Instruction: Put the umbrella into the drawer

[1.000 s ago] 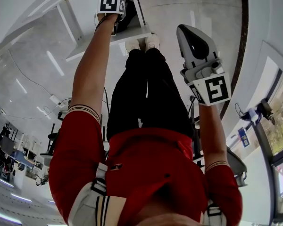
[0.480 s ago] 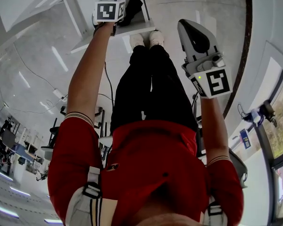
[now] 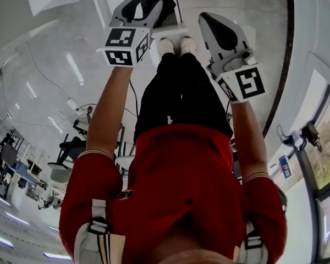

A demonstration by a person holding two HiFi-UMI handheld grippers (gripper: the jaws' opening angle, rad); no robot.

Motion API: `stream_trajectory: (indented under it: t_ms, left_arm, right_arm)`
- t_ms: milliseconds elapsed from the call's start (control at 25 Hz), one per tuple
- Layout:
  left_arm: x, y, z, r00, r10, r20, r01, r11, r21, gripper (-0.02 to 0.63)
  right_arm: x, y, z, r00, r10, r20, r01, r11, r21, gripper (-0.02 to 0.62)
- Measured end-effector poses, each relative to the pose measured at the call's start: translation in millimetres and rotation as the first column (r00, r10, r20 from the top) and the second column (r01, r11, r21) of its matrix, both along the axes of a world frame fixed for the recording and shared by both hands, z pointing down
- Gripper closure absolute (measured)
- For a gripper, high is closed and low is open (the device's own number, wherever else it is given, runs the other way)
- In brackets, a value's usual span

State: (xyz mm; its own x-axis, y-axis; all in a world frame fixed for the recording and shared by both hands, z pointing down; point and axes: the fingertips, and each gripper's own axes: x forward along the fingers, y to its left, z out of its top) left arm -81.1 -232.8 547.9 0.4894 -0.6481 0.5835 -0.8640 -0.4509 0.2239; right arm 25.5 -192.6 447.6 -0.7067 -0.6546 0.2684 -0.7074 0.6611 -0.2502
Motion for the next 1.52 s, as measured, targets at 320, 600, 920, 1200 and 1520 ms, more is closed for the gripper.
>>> stream_trajectory:
  t_ms: [320,600,920,1200,1520]
  left_arm:
    - [5.1,21.7,-151.7,0.994,0.034,-0.103,-0.007,0.967,0.253,0.551]
    - [5.0,47.0,-278.4,0.988,0.069,-0.140,0.001,0.894,0.447,0.598]
    - [22.6,82.6,-369.0,0.983,0.148,-0.105,-0.059,0.810,0.583,0.600]
    - [28.9,98.5,-398.8,0.980,0.181,-0.078,-0.093,0.775,0.625,0.600]
    - [21.2,101.4,-418.3,0.978,0.190,-0.083,-0.089,0.748,0.658,0.600]
  right_arm:
    - [-16.9,-3.6,-76.8,0.998,-0.024,0.066,0.021,0.998,0.052,0.597]
    - [-18.3,11.7,-171.9,0.992,-0.059,0.112,0.041,0.986,0.160,0.597]
    - [-2.6,31.7,-255.3,0.988,-0.045,0.146,0.000,0.956,0.294,0.597]
    - [-3.5,47.4,-289.5,0.987,-0.056,0.147,-0.001,0.933,0.361,0.597]
    - [-3.3,54.0,-314.0,0.989,-0.056,0.138,-0.008,0.904,0.427,0.597]
